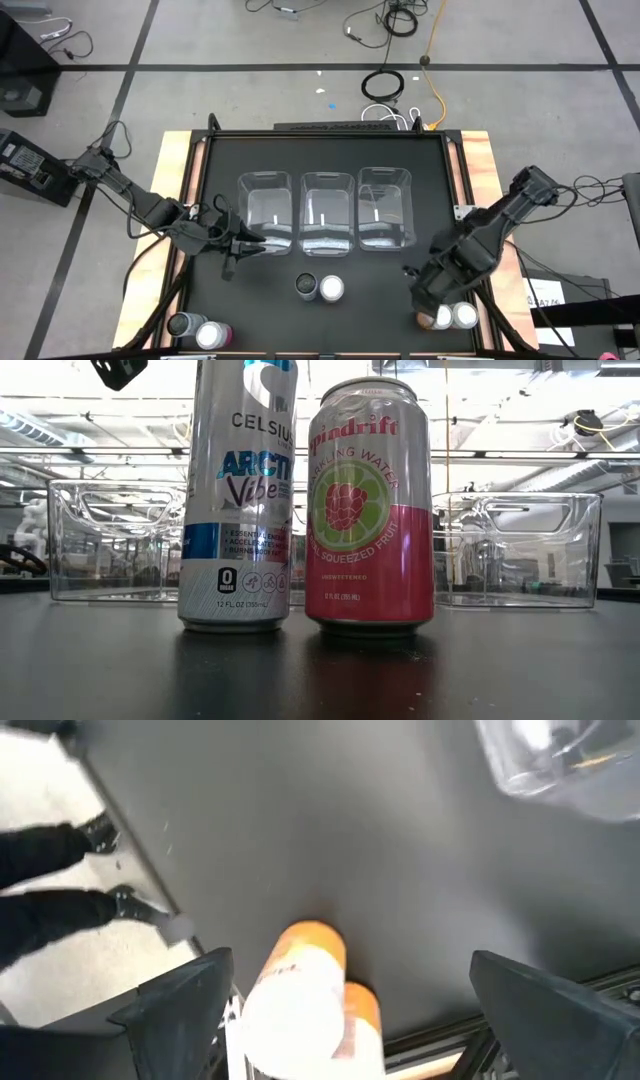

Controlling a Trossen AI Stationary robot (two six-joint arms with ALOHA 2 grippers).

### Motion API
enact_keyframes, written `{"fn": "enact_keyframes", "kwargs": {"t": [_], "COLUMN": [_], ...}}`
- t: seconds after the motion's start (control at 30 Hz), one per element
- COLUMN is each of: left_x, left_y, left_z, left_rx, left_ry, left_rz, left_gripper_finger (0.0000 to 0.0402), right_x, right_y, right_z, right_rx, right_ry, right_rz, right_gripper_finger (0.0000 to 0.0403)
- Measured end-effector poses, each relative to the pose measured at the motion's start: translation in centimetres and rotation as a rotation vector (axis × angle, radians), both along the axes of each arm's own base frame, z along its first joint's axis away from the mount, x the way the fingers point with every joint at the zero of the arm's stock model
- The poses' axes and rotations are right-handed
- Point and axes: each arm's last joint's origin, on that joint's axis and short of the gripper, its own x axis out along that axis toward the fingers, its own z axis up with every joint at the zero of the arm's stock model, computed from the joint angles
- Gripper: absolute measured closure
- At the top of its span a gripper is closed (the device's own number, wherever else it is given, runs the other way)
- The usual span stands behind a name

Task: Sort soda cans
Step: Put the left orange-white soda can into the right transparent bin

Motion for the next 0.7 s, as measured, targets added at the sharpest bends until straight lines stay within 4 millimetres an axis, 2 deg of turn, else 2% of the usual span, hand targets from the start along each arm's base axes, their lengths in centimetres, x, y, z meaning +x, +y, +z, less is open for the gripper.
{"fn": "enact_keyframes", "kwargs": {"t": [0.3,0.7], "left_x": [0.0,0.0], "left_y": [0.0,0.0], "left_z": [0.0,0.0], "left_rx": [0.001,0.0], "left_ry": [0.0,-0.001], "left_rz": [0.0,-0.001], "left_gripper_finger": [0.0281,0.0281], "right_x": [-2.9,-3.9], "right_y": [3.0,4.9], "right_z": [0.0,-1.0], "right_rx": [-0.03,-0.064], "right_ry": [-0.038,-0.084], "right_rz": [0.111,0.238], "right_gripper_finger": [0.0003,0.0003]}}
